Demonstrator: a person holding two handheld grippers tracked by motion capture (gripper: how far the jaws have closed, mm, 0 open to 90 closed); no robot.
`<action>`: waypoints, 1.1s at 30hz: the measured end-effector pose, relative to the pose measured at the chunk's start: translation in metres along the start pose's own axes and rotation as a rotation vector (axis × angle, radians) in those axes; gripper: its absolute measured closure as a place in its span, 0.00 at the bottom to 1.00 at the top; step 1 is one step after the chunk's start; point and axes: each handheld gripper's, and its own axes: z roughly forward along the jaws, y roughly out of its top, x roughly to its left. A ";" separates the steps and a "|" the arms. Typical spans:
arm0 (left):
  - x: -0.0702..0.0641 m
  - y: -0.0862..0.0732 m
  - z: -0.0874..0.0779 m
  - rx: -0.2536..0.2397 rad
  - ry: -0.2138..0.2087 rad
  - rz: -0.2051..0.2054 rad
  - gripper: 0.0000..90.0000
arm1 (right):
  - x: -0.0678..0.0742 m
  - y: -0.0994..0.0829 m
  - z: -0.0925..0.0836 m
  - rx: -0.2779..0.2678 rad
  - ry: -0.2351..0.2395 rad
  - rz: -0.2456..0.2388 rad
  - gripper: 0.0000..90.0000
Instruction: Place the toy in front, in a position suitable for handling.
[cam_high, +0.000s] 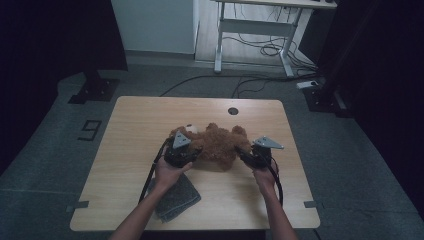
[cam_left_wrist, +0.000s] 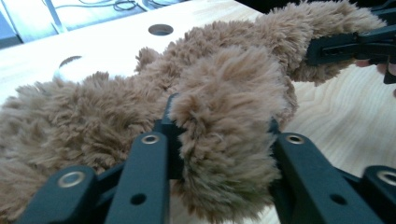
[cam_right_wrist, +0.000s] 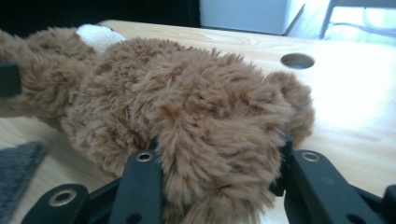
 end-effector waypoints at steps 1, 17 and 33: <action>0.001 0.000 -0.001 0.011 -0.008 -0.001 0.70 | -0.001 -0.003 -0.001 -0.006 0.014 0.019 0.67; 0.011 -0.047 -0.070 0.001 0.023 -0.097 0.33 | -0.002 -0.019 -0.010 -0.015 0.097 0.075 0.61; 0.020 -0.085 -0.086 0.101 0.027 -0.120 0.28 | 0.000 -0.029 -0.016 -0.013 0.104 0.080 0.58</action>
